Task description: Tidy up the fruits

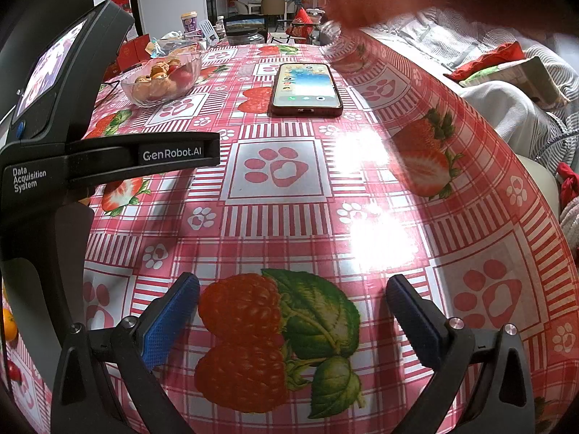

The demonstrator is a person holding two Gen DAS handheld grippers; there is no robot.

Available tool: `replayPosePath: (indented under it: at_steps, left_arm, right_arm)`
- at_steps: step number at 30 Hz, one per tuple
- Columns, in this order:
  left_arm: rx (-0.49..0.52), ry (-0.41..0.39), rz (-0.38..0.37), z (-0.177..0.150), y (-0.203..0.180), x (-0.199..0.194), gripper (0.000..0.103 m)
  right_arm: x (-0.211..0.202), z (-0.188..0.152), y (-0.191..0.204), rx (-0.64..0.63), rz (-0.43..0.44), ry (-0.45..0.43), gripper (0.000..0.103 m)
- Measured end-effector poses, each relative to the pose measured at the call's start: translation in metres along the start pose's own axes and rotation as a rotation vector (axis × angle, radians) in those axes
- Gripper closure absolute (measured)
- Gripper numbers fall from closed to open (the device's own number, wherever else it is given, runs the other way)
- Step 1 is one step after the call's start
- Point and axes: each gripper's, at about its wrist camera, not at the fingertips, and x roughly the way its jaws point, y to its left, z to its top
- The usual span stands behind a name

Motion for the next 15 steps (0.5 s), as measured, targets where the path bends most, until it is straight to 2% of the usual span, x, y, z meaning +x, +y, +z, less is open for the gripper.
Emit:
replayPosePath:
  at_steps: [15]
  left_arm:
    - [0.000, 0.000, 0.000, -0.0002, -0.0003, -0.0001, 0.000]
  right_arm:
    - [-0.0004, -0.0004, 0.0001, 0.000, 0.000, 0.000, 0.000]
